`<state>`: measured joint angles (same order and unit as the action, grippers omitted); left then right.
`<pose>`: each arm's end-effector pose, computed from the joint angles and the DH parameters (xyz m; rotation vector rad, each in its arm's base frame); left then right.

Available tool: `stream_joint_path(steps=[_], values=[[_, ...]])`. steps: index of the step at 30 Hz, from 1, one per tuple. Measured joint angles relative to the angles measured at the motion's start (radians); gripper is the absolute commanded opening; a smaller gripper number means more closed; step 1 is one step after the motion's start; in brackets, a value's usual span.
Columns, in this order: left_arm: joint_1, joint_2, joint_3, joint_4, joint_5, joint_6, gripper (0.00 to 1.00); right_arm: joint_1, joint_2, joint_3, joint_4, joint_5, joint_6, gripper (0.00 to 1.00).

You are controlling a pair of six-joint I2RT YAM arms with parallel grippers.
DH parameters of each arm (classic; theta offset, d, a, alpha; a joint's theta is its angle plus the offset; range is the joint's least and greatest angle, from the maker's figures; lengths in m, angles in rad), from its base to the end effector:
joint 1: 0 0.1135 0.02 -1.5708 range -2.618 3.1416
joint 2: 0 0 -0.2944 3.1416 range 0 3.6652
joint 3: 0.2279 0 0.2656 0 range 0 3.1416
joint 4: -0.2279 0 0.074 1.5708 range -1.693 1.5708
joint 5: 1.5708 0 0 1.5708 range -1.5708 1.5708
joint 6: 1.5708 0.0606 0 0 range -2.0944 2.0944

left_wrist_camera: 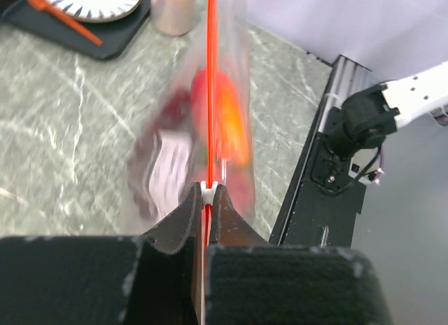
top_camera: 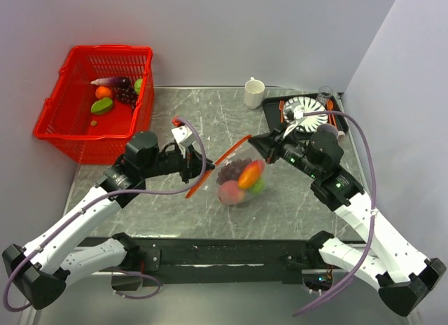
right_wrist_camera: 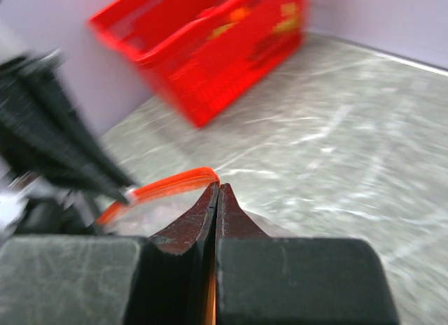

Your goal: Place the food in the zip-top bag and seal the zipper

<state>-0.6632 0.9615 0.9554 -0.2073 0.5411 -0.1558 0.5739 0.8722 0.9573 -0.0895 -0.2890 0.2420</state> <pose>0.1649 -0.1685 0.3867 0.8585 1.6745 -1.0569 0.1715 0.1315 0.4201 -0.5007 1.5642 0.8591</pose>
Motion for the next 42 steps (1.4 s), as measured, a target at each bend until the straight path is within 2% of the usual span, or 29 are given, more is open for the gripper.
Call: stream_joint_path(steps=[6, 12, 22, 31, 38, 42], values=[[0.0, -0.024, -0.051, -0.017, -0.077, -0.044, 0.01, -0.067, -0.023, -0.017, -0.01, 0.176, 0.036, 0.0], [0.0, -0.028, -0.065, -0.038, -0.132, -0.072, 0.01, -0.104, -0.015, -0.017, -0.03, 0.287, 0.077, 0.0], [-0.002, -0.035, -0.08, -0.072, -0.23, -0.102, 0.01, -0.137, 0.003, -0.017, -0.065, 0.36, 0.12, 0.0], [-0.006, -0.039, -0.076, -0.133, -0.376, -0.167, 0.01, -0.137, 0.049, -0.018, -0.071, 0.316, 0.146, 0.0], [-0.003, -0.021, -0.026, -0.28, -0.541, -0.258, 0.01, -0.154, 0.187, -0.011, 0.029, 0.12, 0.159, 0.0], [0.043, -0.02, -0.009, -0.328, -0.607, -0.276, 0.01, -0.154, 0.272, -0.008, 0.068, 0.066, 0.184, 0.0]])
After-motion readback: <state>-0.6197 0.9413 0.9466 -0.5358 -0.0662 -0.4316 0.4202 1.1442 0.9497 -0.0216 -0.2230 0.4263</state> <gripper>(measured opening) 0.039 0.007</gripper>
